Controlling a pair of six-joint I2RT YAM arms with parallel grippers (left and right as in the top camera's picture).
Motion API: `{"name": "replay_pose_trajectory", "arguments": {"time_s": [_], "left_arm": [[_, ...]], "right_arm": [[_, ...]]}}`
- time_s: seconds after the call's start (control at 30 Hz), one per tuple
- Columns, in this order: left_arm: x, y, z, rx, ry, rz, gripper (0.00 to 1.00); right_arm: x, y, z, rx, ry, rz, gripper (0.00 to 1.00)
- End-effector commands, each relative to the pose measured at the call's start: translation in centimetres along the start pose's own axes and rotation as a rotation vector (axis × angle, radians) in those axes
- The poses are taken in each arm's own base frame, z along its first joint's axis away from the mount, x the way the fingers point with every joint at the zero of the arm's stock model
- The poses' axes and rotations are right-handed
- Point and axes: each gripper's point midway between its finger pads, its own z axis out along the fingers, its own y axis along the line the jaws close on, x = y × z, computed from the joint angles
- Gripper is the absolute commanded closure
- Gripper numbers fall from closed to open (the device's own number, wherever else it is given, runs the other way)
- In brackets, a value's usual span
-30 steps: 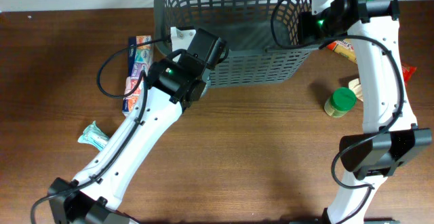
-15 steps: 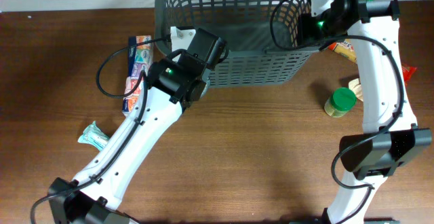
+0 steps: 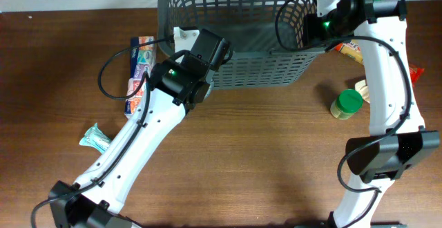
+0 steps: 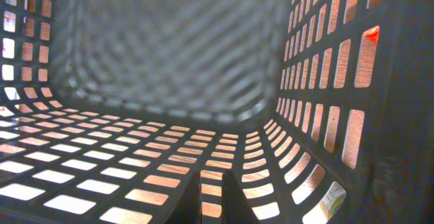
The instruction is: Pack container
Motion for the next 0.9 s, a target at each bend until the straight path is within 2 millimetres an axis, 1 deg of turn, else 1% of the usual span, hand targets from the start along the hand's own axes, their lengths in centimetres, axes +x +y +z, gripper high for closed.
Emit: {"name": "replay_pose_trajectory", "arguments": {"time_s": [0.0, 0.13, 0.43, 0.47, 0.53, 0.6, 0.63, 0.67, 0.7, 0.73, 0.77, 0.8, 0.87], "left_arm": [[-0.74, 0.56, 0.01, -0.023, -0.021, 0.000, 0.97], [-1.00, 1.02, -0.02, -0.050, -0.037, 0.003, 0.97], [-1.00, 1.05, -0.02, -0.052, -0.037, 0.007, 0.97], [-0.99, 1.06, -0.02, -0.052, -0.037, 0.008, 0.95], [-0.98, 1.06, -0.02, -0.052, -0.036, 0.008, 0.89], [-0.98, 1.05, -0.02, -0.052, -0.036, 0.008, 0.80], [-0.98, 1.05, -0.02, -0.052, -0.036, 0.008, 0.76], [-0.98, 1.05, -0.02, -0.052, -0.036, 0.008, 0.75], [-0.95, 1.01, -0.01, -0.049, -0.034, 0.008, 0.72], [-0.95, 1.00, -0.03, -0.048, -0.035, 0.008, 0.65], [-0.95, 1.00, -0.03, -0.048, -0.035, 0.008, 0.60], [-0.95, 1.00, -0.03, -0.048, -0.035, 0.008, 0.59], [-0.95, 1.00, -0.03, -0.048, -0.035, 0.008, 0.57]], "right_arm": [[0.34, 0.30, -0.01, -0.004, 0.011, -0.002, 0.96], [0.35, 0.30, -0.01, -0.004, 0.011, -0.002, 0.96], [0.35, 0.30, -0.01, -0.004, 0.011, -0.002, 0.96], [0.35, 0.30, -0.01, -0.004, 0.011, -0.002, 0.96], [0.35, 0.30, -0.01, -0.004, 0.011, -0.002, 0.95], [0.35, 0.31, -0.01, -0.005, 0.011, -0.002, 0.85], [0.34, 0.31, -0.01, -0.005, 0.011, -0.002, 0.70], [0.33, 0.31, -0.01, -0.005, 0.010, -0.002, 0.58], [0.33, 0.31, -0.01, -0.005, 0.010, -0.002, 0.47], [0.32, 0.31, -0.01, -0.005, 0.010, -0.002, 0.41], [0.31, 0.36, -0.01, -0.008, 0.009, -0.003, 0.35], [0.23, 0.44, -0.01, -0.013, 0.006, -0.003, 0.28], [0.05, 0.67, -0.01, -0.026, -0.001, -0.005, 0.21]]}}
